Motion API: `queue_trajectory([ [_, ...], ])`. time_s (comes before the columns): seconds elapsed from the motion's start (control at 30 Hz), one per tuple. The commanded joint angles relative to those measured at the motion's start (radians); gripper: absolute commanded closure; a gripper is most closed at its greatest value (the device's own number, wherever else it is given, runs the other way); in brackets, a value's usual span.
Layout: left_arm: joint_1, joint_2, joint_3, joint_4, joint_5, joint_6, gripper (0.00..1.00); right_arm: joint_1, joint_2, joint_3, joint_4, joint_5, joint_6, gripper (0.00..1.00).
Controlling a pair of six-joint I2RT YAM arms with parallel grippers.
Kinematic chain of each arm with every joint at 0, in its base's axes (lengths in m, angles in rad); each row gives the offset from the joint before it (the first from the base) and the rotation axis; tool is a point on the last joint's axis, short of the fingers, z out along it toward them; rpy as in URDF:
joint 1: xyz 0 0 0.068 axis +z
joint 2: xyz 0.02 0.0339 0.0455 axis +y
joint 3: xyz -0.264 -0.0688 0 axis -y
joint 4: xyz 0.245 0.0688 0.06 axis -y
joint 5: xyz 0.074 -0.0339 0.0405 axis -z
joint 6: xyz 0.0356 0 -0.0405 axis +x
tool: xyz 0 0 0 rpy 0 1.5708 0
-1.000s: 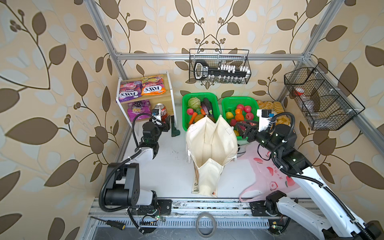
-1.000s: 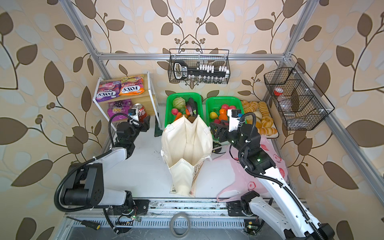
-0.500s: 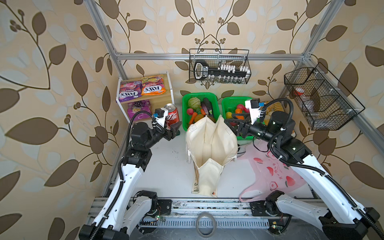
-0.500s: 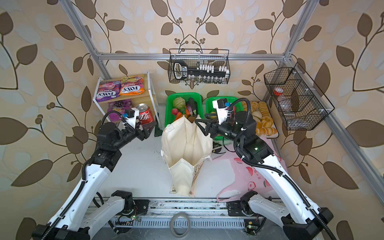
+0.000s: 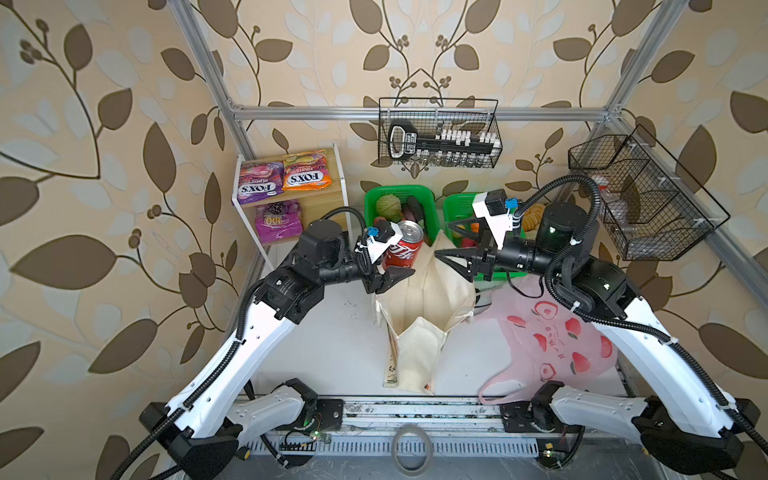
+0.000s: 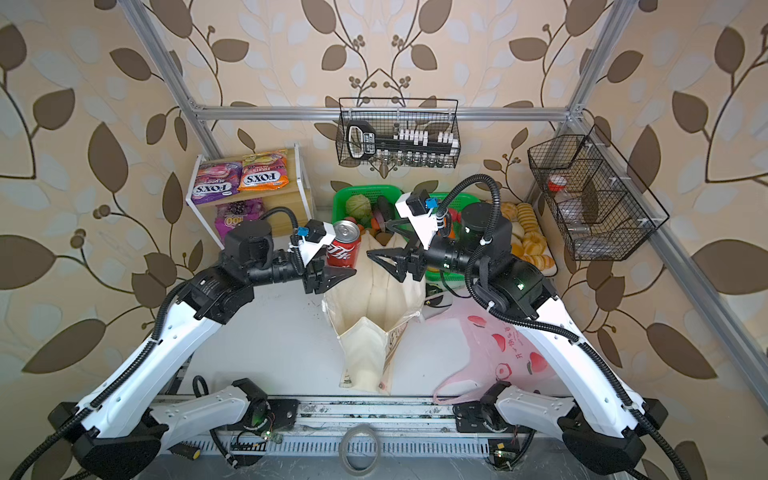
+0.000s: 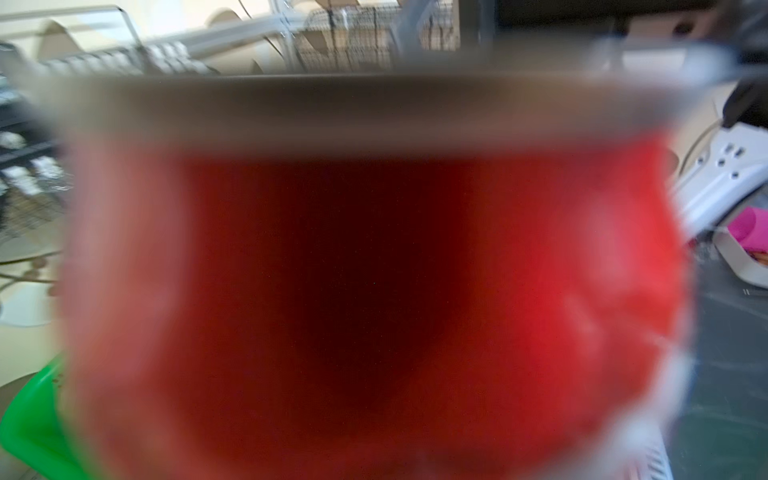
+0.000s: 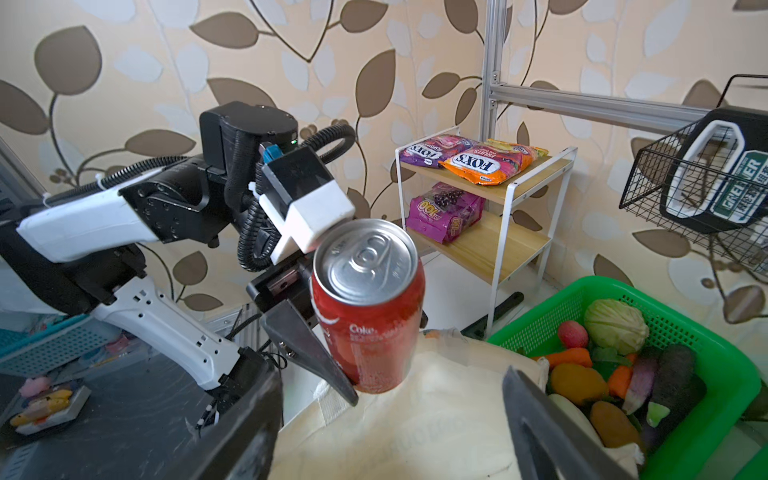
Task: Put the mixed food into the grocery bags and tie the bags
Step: 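Carry the can over the tote bag with the left gripper while the right takes it, then release the red can from the left gripper while the right lowers it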
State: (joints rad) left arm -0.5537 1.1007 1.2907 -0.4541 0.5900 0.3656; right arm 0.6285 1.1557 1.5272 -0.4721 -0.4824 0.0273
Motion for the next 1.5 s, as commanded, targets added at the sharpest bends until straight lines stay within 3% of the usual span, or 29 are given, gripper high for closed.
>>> queue_trajectory([
  [0.0, -0.049, 0.025, 0.083, 0.029, -0.022, 0.097, 0.77, 0.006, 0.036, 0.055, -0.114, 0.016, -0.102, 0.14],
  [0.37, -0.174, 0.090, 0.117, -0.015, -0.119, 0.179, 0.76, 0.006, 0.116, 0.105, -0.224, -0.004, -0.151, 0.11],
  [0.67, -0.181, 0.068, 0.099, 0.024, -0.114, 0.162, 0.75, 0.007, 0.131, 0.084, -0.270, -0.035, -0.191, 0.13],
  [0.83, -0.183, 0.071, 0.098, 0.018, -0.101, 0.165, 0.73, 0.006, 0.137, 0.076, -0.262, -0.096, -0.198, 0.21],
  [1.1, -0.183, 0.067, 0.088, 0.030, -0.085, 0.161, 0.72, 0.006, 0.141, 0.059, -0.254, -0.093, -0.197, 0.15],
  [1.3, -0.183, 0.059, 0.080, 0.035, -0.088, 0.157, 0.70, 0.006, 0.141, 0.052, -0.257, -0.124, -0.210, 0.29],
  [1.47, -0.183, 0.052, 0.070, 0.043, -0.112, 0.135, 0.60, 0.006, 0.133, 0.041, -0.237, -0.108, -0.202, 0.45],
])
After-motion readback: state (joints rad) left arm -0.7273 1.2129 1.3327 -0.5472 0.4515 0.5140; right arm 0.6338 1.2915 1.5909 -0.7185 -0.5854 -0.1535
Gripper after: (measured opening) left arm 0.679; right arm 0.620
